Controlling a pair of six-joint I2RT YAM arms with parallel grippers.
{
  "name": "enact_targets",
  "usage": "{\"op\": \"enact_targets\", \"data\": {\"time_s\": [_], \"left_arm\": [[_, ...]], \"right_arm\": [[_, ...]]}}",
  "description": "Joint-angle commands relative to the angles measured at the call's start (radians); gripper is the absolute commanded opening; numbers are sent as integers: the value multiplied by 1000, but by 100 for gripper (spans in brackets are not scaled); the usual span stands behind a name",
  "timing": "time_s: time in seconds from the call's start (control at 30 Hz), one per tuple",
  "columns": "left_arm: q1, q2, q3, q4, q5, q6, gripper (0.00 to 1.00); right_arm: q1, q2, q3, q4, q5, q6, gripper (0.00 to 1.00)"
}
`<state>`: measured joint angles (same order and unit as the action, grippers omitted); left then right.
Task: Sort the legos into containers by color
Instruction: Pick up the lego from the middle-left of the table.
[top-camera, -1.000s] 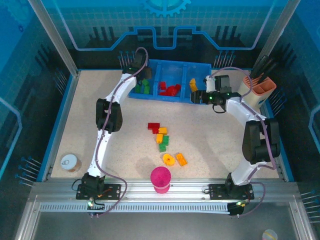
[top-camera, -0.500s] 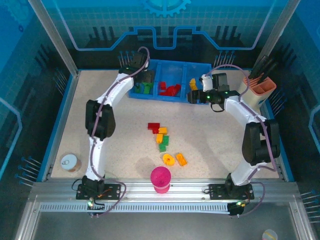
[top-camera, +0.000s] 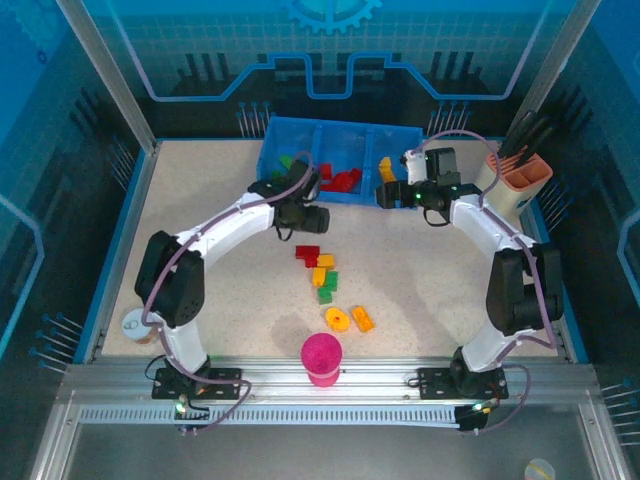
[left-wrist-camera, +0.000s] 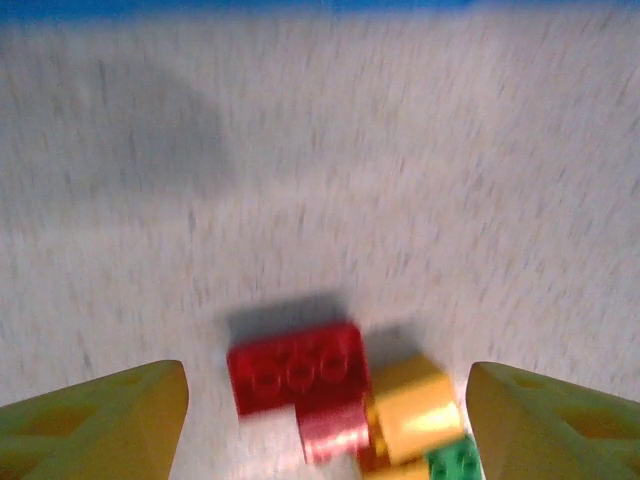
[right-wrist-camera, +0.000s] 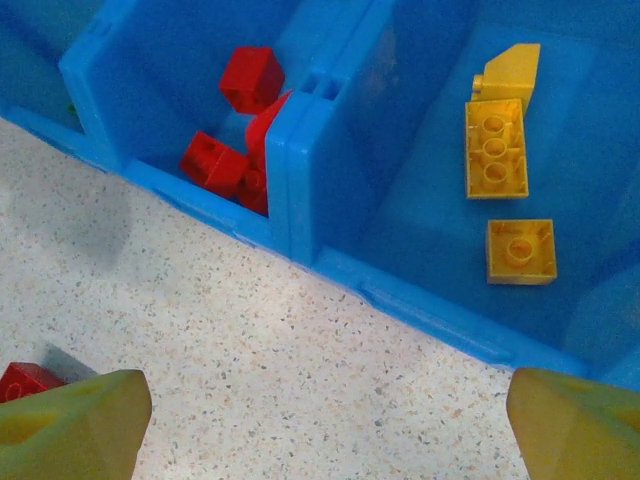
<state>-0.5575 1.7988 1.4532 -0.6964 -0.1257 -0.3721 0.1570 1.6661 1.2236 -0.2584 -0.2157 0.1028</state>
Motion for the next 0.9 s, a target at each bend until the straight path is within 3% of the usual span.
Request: {"op": "enact_targets", "data": {"time_s": [0.0,0.47,0.87], "left_arm": [[-76,-81,-59,-147,9,-181,75],[-218,-148,-265,-116,81,-506,75],[-244,-80,-253,-49,152,-611,75]], "right_arm": [[5,26,31,-29,10,-22,93],[18,36,21,-11,1,-11,92],[16,29,-26,38,13,-3,93]]}}
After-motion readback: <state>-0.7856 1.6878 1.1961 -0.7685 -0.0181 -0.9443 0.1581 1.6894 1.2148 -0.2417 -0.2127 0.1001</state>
